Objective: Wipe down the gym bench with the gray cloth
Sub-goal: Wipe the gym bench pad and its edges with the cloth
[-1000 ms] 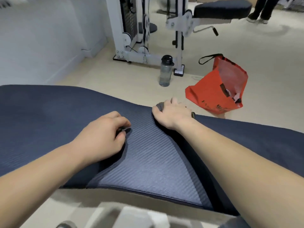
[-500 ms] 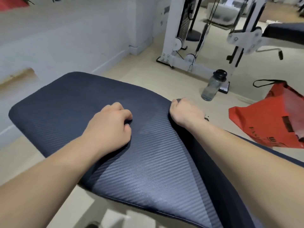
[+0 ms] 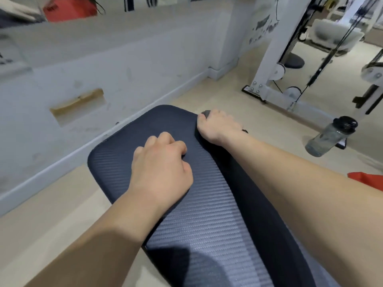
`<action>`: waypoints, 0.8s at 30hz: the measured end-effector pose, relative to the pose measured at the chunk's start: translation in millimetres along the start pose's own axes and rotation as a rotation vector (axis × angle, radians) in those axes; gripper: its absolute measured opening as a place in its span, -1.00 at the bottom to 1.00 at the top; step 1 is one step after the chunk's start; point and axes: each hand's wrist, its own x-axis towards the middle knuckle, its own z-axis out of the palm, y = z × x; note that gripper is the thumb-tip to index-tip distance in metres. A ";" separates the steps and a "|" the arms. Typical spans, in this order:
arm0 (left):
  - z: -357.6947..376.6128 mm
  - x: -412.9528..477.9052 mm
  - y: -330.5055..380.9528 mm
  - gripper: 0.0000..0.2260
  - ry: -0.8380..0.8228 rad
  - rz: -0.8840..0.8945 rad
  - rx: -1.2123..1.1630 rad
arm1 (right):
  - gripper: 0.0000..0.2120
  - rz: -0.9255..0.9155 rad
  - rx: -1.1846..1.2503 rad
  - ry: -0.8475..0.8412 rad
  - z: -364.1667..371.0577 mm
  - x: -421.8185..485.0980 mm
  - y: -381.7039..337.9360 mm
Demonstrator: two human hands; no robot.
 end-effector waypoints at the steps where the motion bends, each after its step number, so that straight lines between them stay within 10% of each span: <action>1: -2.0 2.3 -7.1 -0.72 0.016 -0.023 0.004 | -0.37 -0.026 -0.001 -0.005 4.3 6.9 -16.3; 17: -30.3 -15.2 -37.8 -0.69 0.216 -0.078 -0.122 | -0.90 -0.588 0.015 0.166 21.8 -19.4 -79.2; 24: -53.1 -43.4 -18.7 -0.71 0.280 -0.066 -0.250 | -0.79 -0.734 0.117 0.045 15.4 -139.3 -32.7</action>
